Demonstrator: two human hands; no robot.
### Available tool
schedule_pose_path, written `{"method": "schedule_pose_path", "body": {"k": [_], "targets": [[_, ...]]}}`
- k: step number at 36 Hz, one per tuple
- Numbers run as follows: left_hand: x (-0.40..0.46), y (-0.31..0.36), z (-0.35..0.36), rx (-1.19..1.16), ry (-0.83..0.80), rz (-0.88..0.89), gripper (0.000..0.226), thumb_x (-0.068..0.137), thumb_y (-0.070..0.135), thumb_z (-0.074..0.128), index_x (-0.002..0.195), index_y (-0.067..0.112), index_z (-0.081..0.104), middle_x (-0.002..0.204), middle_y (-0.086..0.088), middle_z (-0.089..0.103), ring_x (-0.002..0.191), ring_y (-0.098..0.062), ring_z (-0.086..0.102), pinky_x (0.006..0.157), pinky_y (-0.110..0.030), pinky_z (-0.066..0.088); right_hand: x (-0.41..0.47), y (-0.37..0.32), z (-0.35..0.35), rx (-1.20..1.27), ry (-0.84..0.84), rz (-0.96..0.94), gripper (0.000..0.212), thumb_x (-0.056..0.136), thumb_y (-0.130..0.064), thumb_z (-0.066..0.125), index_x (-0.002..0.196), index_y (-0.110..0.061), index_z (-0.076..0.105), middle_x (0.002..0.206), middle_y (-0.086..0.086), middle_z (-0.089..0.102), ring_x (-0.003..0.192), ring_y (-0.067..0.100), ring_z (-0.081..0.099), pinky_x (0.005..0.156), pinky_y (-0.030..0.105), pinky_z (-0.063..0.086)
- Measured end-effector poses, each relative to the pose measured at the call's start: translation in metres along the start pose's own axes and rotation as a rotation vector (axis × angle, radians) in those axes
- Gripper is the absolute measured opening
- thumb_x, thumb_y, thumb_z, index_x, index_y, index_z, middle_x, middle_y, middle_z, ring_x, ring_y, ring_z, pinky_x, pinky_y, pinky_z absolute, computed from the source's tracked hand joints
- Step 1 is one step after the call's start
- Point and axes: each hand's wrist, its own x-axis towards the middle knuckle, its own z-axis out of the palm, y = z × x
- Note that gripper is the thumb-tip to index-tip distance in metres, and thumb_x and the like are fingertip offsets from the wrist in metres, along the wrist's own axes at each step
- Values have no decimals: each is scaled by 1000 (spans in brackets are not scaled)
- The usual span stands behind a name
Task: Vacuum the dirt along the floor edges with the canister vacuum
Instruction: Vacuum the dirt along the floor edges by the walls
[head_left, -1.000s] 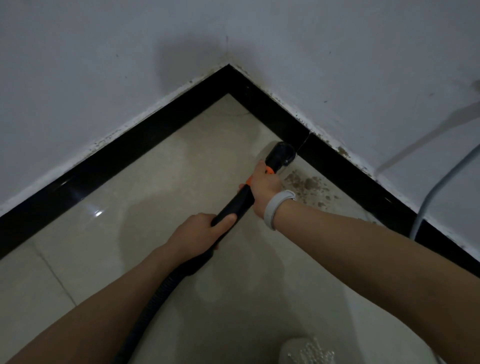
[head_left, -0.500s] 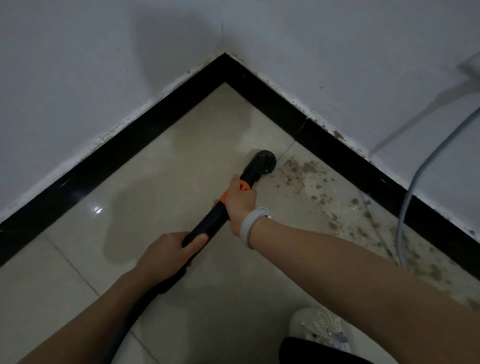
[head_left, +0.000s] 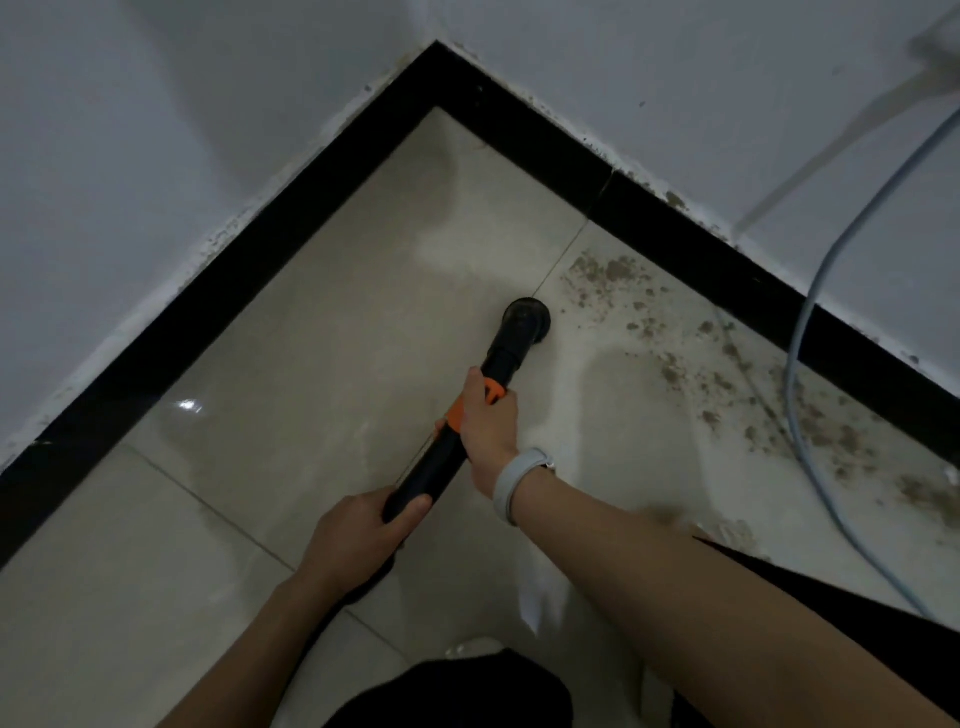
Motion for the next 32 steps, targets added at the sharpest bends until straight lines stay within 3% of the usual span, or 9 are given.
{"method": "schedule_pose_path", "body": {"k": [4, 9, 14, 19, 22, 24, 27, 32], "targets": [[-3, -5, -4, 22, 1, -3, 47, 90, 57, 45, 82, 15, 66, 70, 1, 69, 65, -16, 66, 64, -28, 49, -8, 2, 7, -14, 40, -9, 30, 99, -37, 51, 110, -12, 39, 72, 5, 50, 44, 15, 53, 46, 26, 52], [6, -8, -4, 18, 38, 15, 46, 90, 57, 45, 81, 17, 66, 67, 1, 69, 60, -14, 66, 58, -25, 47, 1, 3, 14, -18, 43, -15, 33, 98, -40, 52, 113, -13, 41, 72, 7, 52, 53, 24, 54, 65, 45, 57], [19, 3, 4, -4, 91, 51, 49, 89, 59, 46, 72, 16, 64, 63, -1, 69, 57, -17, 66, 62, -31, 51, 14, -11, 5, 16, 21, -44, 29, 98, -38, 52, 107, -13, 39, 71, 8, 51, 50, 23, 53, 62, 43, 56], [16, 14, 17, -6, 129, 56, 50, 89, 60, 45, 76, 16, 64, 65, -2, 69, 58, -18, 65, 63, -32, 52, 20, -14, -8, 17, -27, -50, 31, 98, -38, 52, 109, -13, 38, 75, 9, 51, 47, 22, 54, 52, 37, 54], [6, 11, 31, 65, 153, 50, 50, 89, 61, 45, 79, 16, 65, 67, 0, 69, 61, -16, 65, 62, -30, 50, 17, 0, -17, 22, -31, -59, 29, 96, -39, 54, 101, -13, 43, 73, 8, 52, 53, 25, 56, 66, 47, 59], [-2, 6, 37, 94, 141, 33, 56, 85, 70, 44, 80, 18, 65, 67, 1, 69, 61, -14, 64, 64, -31, 51, 11, 11, -25, 39, -30, -66, 26, 97, -38, 54, 93, -15, 43, 70, 8, 50, 54, 25, 54, 60, 42, 58], [-9, -3, 41, 111, 112, 46, 67, 69, 81, 31, 79, 23, 63, 66, 2, 69, 59, -12, 64, 66, -35, 53, 1, 24, -33, 71, -15, -71, 25, 98, -37, 52, 96, -14, 42, 69, 9, 49, 46, 21, 52, 49, 32, 53], [-12, -7, 49, 147, 72, 99, 63, 74, 84, 35, 73, 27, 59, 63, 5, 67, 56, -8, 62, 60, -29, 49, -4, 33, -47, 98, 43, -70, 28, 99, -38, 50, 104, -12, 43, 69, 9, 50, 42, 19, 52, 45, 28, 50]]}}
